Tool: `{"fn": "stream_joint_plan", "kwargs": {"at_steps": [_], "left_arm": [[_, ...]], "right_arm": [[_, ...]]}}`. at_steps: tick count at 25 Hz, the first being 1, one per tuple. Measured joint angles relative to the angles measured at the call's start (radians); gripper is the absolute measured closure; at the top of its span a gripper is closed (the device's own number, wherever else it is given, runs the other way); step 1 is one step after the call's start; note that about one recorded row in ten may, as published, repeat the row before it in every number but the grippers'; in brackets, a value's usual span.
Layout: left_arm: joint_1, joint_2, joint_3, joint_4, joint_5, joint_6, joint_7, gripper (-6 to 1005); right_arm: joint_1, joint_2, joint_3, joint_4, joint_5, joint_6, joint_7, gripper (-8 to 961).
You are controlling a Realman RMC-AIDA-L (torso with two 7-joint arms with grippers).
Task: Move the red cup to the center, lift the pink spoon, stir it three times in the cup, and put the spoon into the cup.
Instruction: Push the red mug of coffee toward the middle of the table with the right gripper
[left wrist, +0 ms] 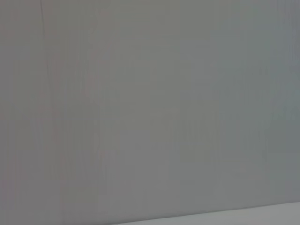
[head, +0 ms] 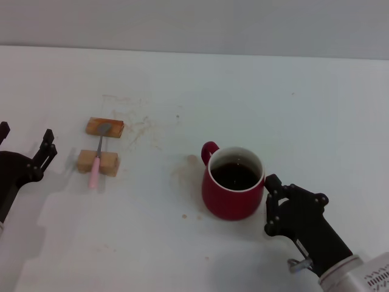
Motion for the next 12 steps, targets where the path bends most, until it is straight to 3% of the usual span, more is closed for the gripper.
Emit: {"fn": "stream_joint_plan", "kwargs": {"at_steps": [12], "left_arm": [[0.005,0.0,0.002,0.001,0.0,0.001,0.0,156]], "right_arm": [[0.042,0.0,0.014,-0.006,0.0,0.043,0.003,953]]}}
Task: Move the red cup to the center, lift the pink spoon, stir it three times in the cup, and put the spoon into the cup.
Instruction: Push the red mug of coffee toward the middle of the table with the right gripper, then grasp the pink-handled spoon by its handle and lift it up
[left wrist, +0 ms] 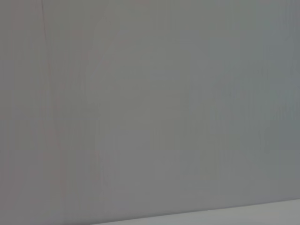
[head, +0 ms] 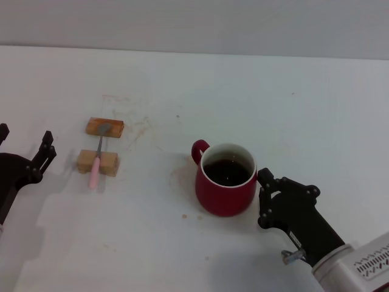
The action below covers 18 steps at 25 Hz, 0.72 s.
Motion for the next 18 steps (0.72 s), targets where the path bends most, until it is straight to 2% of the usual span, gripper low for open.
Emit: {"fn": "stream_joint_plan", "kwargs": {"at_steps": [5,11,18], "left_arm": [[0.006,0.0,0.0,-0.004,0.0,0.001,0.0,156],[0.028,-0.002,0.006,-0.01,0.004,0.032,-0.006,156],[0.072,-0.004,0.077,-0.056,0.003,0.057,-0.017,156]], "right_arm": [[-0.015,0.0,0.005,-0.01,0.0,-0.03,0.0,954],[-0.077,0.0,0.023,-0.043,0.008,-0.132,0.0,954],[-0.139,-0.001,0.073,-0.082,0.011,-0.199,0.0,954]]}}
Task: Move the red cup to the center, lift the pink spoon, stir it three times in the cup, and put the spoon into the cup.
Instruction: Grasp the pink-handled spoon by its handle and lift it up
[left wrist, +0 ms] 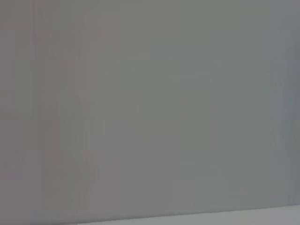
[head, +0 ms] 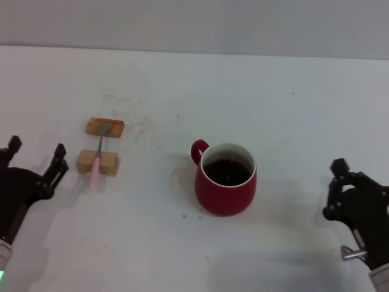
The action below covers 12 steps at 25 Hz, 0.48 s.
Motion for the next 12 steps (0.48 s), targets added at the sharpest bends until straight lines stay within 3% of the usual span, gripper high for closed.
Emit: {"fn": "stream_joint_plan", "kwargs": {"at_steps": [6,12], "left_arm": [[0.014,-0.001,0.089,-0.03,-0.002,0.0,-0.006,155],[0.028,-0.003,0.113,-0.045,-0.002,-0.002,0.001,155]], "right_arm": [[-0.037,-0.003,0.043,-0.016,0.001,-0.067,0.0,954],[-0.077,-0.002,0.097,-0.029,0.009,-0.107,0.0,954]]}}
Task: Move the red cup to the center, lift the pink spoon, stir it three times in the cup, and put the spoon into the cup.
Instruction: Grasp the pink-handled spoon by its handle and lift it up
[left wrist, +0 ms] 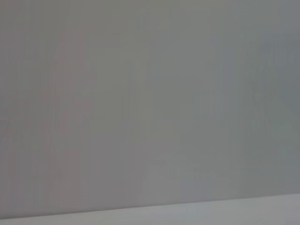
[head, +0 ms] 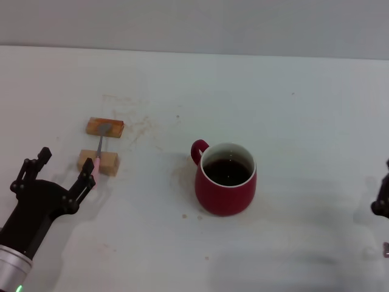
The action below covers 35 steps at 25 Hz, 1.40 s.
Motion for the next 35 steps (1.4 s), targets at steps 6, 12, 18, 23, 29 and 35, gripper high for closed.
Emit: {"fn": "stream_joint_plan", "kwargs": {"at_steps": [6,12,18,23,29,35], "left_arm": [[0.01,0.0,0.023,0.0,-0.001,0.009,0.001,156],[0.01,0.0,0.071,0.003,0.0,-0.001,0.002,156],[0.002,0.0,0.072,0.0,0.0,-0.034,-0.003,156],[-0.014,0.0,0.07,0.0,0.0,-0.062,0.002,157],[-0.028,0.0,0.071,0.0,-0.001,-0.101,0.0,157],[-0.029,0.0,0.07,0.0,-0.001,-0.119,0.002,157]], "right_arm": [[-0.017,-0.002,0.012,-0.005,0.005,-0.011,0.0,953],[-0.021,-0.001,0.01,-0.006,0.005,-0.009,0.0,953],[-0.021,-0.001,0.006,-0.006,0.005,-0.004,0.0,953],[-0.021,-0.001,0.005,-0.006,0.005,-0.004,0.0,953],[-0.019,-0.001,0.003,-0.006,0.005,-0.004,0.0,953],[-0.018,-0.003,0.002,-0.006,0.005,-0.004,0.0,953]]}}
